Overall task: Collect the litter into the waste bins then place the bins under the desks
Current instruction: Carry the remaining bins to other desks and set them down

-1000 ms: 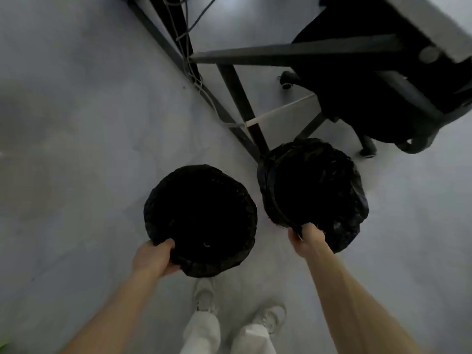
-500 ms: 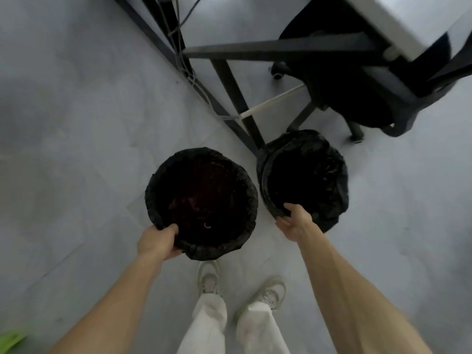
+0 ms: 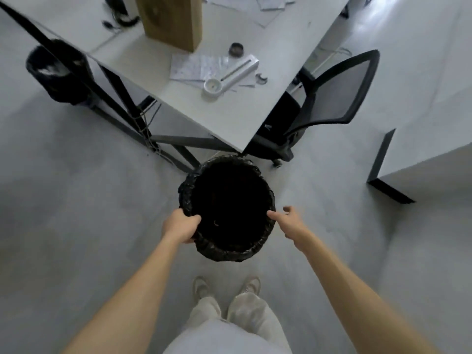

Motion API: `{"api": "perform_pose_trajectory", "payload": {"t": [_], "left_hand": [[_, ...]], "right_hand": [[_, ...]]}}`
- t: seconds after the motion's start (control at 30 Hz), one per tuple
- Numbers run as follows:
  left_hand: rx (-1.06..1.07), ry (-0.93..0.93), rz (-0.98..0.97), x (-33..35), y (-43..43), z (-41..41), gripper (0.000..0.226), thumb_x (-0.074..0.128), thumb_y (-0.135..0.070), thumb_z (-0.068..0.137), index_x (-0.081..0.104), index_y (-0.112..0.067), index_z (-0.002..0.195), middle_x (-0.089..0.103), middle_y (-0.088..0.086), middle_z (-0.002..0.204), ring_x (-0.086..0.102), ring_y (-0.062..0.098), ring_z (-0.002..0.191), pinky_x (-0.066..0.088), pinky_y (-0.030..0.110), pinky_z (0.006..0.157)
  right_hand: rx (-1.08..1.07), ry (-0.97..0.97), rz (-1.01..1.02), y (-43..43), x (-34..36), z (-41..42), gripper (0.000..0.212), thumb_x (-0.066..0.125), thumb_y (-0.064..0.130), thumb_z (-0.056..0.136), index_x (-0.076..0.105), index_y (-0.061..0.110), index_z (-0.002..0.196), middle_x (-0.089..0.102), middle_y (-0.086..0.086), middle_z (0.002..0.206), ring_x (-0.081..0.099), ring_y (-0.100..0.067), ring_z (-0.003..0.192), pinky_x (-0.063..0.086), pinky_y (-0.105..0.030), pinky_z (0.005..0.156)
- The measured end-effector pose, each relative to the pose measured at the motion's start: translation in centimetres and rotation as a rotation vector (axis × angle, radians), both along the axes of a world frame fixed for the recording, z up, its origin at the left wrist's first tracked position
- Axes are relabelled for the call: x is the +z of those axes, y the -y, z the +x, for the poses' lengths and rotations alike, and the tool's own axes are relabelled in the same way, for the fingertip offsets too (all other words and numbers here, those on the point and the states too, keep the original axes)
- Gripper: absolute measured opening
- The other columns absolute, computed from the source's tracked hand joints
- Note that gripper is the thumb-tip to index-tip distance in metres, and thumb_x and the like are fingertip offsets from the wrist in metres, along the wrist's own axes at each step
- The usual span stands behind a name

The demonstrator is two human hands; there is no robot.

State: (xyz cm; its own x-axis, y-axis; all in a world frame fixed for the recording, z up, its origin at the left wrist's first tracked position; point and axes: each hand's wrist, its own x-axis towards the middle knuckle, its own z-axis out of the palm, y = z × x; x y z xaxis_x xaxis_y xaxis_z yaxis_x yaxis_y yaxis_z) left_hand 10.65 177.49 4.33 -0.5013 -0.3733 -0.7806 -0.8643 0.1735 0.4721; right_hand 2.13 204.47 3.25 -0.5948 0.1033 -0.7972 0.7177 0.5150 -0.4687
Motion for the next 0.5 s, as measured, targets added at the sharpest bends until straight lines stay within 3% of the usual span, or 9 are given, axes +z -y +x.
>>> {"api": "perform_pose_trajectory", "payload": {"t": [0.07, 0.17, 0.33, 0.43, 0.5], "left_hand": [[-0.073, -0.047, 0.034, 3.2, -2.2, -1.4, 0.011, 0.060, -0.024, 0.089, 0.062, -0.014, 0.093, 0.072, 0.010, 0.091, 0.073, 0.027, 0.075, 0.063, 0.036, 0.063], [-0.165, -0.098, 0.111, 6.5, -5.8, -3.7, 0.015, 0.060, -0.020, 0.087, 0.063, -0.012, 0.099, 0.072, 0.011, 0.095, 0.073, 0.026, 0.077, 0.061, 0.034, 0.059], [-0.287, -0.134, 0.209, 10.2, -12.6, -8.6, 0.024, 0.061, -0.017, 0.089, 0.059, -0.012, 0.112, 0.067, 0.011, 0.111, 0.069, 0.026, 0.086, 0.057, 0.029, 0.051], [-0.322, -0.173, 0.257, 11.5, -18.0, -11.5, 0.010, 0.058, -0.013, 0.091, 0.060, -0.018, 0.099, 0.067, 0.004, 0.099, 0.069, 0.021, 0.081, 0.054, 0.026, 0.052], [-0.367, -0.189, 0.264, 12.4, -21.3, -13.5, 0.011, 0.058, -0.013, 0.090, 0.060, -0.019, 0.098, 0.067, 0.003, 0.092, 0.069, 0.019, 0.076, 0.055, 0.027, 0.055]], "right_hand": [[-0.103, -0.054, 0.012, -3.1, 3.7, 1.2, 0.086, 0.069, 0.043, 0.089, 0.021, 0.014, 0.154, 0.038, -0.012, 0.149, 0.050, -0.028, 0.113, 0.044, -0.039, 0.087], [-0.253, -0.057, -0.022, -7.3, 7.4, 3.0, 0.094, 0.072, 0.046, 0.086, 0.014, 0.025, 0.156, 0.030, -0.009, 0.158, 0.043, -0.034, 0.135, 0.045, -0.051, 0.102], [-0.469, -0.208, -0.095, -13.6, 11.3, 3.5, 0.078, 0.072, 0.033, 0.088, 0.025, 0.027, 0.150, 0.047, -0.003, 0.144, 0.055, -0.028, 0.118, 0.053, -0.052, 0.093], [-0.612, -0.297, -0.100, -18.6, 11.9, 2.5, 0.083, 0.071, 0.027, 0.088, 0.019, 0.028, 0.154, 0.049, -0.001, 0.144, 0.059, -0.024, 0.112, 0.059, -0.046, 0.081], [-0.646, -0.292, -0.097, -21.3, 12.1, 1.9, 0.072, 0.068, 0.024, 0.091, 0.027, 0.026, 0.150, 0.056, 0.001, 0.126, 0.062, -0.021, 0.101, 0.060, -0.042, 0.068]]}}
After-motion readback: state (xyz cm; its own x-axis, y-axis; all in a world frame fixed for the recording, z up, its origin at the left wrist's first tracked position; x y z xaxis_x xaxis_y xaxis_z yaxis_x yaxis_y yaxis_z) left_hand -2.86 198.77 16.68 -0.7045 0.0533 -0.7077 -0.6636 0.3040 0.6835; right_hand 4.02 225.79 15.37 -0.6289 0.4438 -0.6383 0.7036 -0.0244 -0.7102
